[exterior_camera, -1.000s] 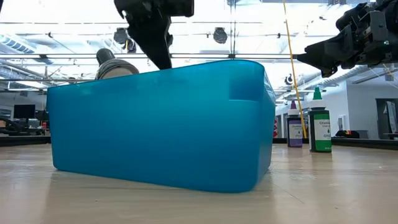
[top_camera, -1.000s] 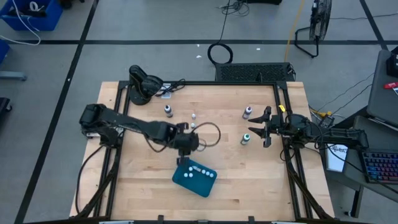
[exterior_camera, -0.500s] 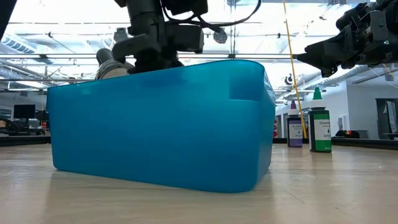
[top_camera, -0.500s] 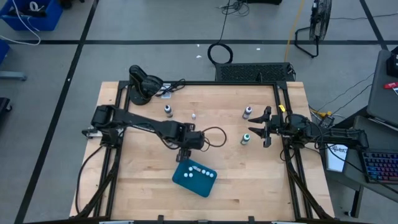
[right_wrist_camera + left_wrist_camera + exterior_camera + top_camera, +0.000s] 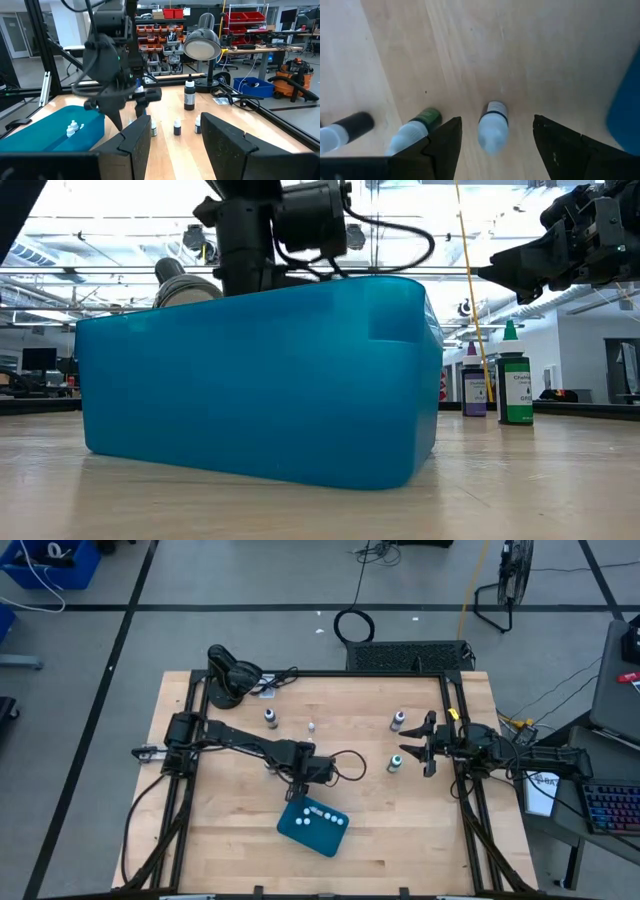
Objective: Pick & Place food coloring
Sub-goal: Put the small orange coloring bottle into the blue bin
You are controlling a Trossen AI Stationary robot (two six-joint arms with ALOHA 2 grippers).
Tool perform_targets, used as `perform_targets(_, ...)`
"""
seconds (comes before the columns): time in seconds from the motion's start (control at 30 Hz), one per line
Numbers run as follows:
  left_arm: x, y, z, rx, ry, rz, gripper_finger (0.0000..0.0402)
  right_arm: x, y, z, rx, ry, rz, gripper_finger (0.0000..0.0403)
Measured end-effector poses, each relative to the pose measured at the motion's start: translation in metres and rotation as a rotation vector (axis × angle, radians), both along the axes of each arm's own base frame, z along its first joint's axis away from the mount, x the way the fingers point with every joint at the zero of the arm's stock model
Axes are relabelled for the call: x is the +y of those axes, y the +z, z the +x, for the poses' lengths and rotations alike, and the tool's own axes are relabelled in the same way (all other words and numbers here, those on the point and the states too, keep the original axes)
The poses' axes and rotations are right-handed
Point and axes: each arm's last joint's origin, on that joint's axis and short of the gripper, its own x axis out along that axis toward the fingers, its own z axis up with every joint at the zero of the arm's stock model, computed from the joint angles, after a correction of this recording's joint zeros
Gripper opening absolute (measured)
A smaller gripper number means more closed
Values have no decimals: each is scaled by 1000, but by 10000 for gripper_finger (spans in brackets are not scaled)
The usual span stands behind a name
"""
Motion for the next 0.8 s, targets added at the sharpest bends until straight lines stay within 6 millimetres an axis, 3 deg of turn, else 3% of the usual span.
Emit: perform_targets(0.8, 1, -6, 0, 21, 51, -24, 246, 0, 0, 0, 0, 1, 0, 160)
